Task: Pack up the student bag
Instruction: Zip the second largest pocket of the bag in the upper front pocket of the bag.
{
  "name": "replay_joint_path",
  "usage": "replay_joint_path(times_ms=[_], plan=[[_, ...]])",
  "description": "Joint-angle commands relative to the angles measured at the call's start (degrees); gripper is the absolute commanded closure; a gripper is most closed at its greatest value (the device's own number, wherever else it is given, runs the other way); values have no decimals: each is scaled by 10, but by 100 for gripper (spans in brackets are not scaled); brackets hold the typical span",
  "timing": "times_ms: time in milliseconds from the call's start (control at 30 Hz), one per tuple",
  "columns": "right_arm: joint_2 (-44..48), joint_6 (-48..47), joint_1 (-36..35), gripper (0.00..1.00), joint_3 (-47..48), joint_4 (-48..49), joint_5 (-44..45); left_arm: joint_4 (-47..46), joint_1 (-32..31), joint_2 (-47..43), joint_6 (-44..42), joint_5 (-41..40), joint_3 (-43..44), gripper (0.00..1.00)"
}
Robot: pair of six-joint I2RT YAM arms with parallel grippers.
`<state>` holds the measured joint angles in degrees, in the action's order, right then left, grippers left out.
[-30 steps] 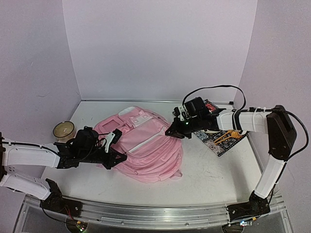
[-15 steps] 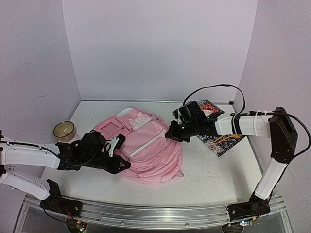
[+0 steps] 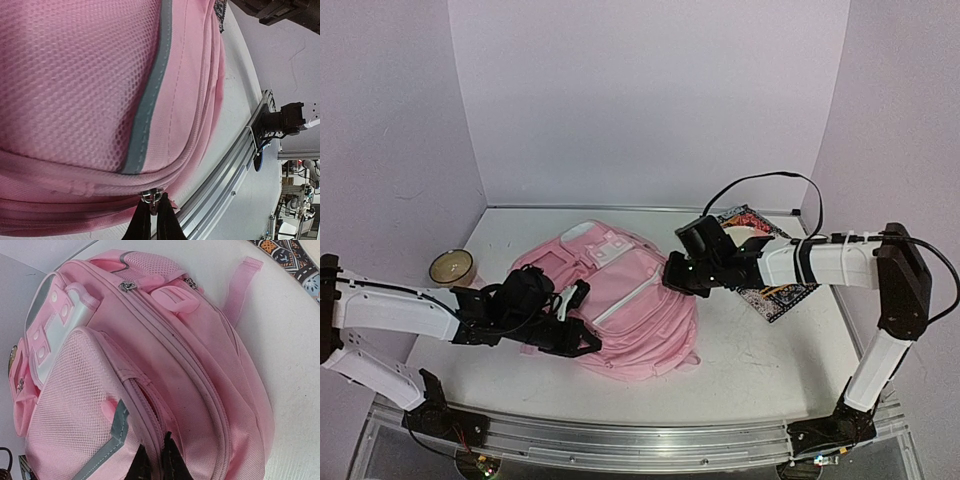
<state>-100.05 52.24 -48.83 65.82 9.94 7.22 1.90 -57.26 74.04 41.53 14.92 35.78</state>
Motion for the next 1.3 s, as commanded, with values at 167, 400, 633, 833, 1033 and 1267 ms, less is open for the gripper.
replay_joint_path(times_ms=[167, 400, 633, 833, 1033, 1267], plan=[[-4, 24, -14, 100, 23, -2, 35, -71, -45, 47, 5, 29, 104, 96], [-23, 26, -30, 100, 39, 0, 34, -93, -71, 138, 5, 34, 176, 94], [23, -11, -32, 100, 0, 0, 45, -83, -71, 112, 13, -47, 141, 84], [84, -64, -32, 71, -43, -13, 62, -78, -71, 76, 14, -54, 120, 75], [162, -116, -33, 40, -102, -22, 72, -42, -68, 25, 7, -100, 105, 68], [235, -230, -56, 35, -167, 15, 38, 3, -54, -42, 21, -149, 66, 65]])
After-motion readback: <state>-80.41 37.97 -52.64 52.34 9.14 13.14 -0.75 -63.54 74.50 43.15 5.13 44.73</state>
